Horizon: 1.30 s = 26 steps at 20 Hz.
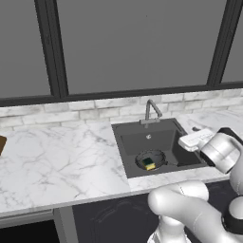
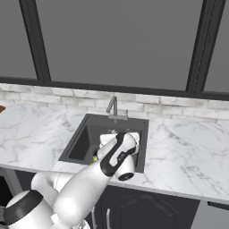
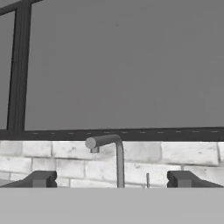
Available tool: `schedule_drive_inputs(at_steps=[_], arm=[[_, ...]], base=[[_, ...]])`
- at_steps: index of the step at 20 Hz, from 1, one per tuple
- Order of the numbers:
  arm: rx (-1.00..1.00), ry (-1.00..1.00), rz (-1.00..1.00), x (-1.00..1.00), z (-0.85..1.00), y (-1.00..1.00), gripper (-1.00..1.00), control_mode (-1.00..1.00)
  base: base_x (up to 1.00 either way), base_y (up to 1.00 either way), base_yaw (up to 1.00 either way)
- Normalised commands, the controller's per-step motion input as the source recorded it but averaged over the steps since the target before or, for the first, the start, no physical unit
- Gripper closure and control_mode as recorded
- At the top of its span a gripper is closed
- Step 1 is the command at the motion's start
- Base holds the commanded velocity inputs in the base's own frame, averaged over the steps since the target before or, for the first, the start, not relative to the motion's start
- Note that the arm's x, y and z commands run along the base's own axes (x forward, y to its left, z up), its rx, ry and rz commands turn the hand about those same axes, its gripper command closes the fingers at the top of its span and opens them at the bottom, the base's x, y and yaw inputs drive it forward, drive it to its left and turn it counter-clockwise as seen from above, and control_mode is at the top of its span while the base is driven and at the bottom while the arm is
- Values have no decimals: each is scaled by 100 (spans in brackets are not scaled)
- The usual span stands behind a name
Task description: Pick the pan and sponge and place them into the sink. Then turn on the water.
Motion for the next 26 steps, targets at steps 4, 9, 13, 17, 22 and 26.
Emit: schedule_drive_inputs(at_steps=[4,9,13,17,22,26], arm=[[-1,3,-2,22,2,-2,-100,-100],[0,7,-1,25,0,-1,-100,-100],[0,8,-2,25,0,0,-100,-100],[-1,5,-1,16,0,-1,-100,-100],[-2,1,-1,13,-3,0,-100,-100],[0,-1,0,15,-7,0,-100,-100]], base=[[0,0,0],[0,0,0],[0,0,0],[0,0,0],[0,0,0],[0,0,0]])
